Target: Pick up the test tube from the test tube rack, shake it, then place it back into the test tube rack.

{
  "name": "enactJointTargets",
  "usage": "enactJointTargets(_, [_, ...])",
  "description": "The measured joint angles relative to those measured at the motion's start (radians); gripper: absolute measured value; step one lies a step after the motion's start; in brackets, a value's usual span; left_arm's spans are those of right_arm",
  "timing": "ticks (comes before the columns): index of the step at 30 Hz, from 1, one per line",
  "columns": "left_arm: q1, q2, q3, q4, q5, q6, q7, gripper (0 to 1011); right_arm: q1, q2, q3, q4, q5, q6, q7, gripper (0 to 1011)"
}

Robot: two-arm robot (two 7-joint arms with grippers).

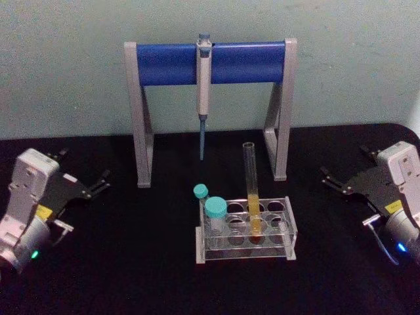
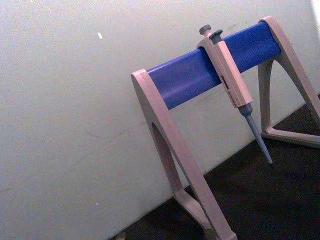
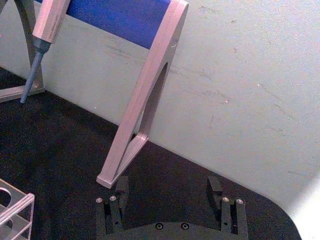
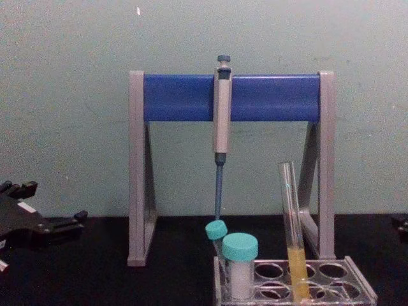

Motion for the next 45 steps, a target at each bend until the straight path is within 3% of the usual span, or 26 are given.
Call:
enactJointTargets(42, [0.0,0.0,0.0,0.0,0.0,0.0,0.0,1001,0.0,0.0,0.0,0.0,0.0,0.0,0.0,1000])
enactJointTargets(45, [0.0,0.0,0.0,0.0,0.0,0.0,0.0,1001,-0.006,-0.005,0.013,-0.001,0.004,-0.011,0.013,1000])
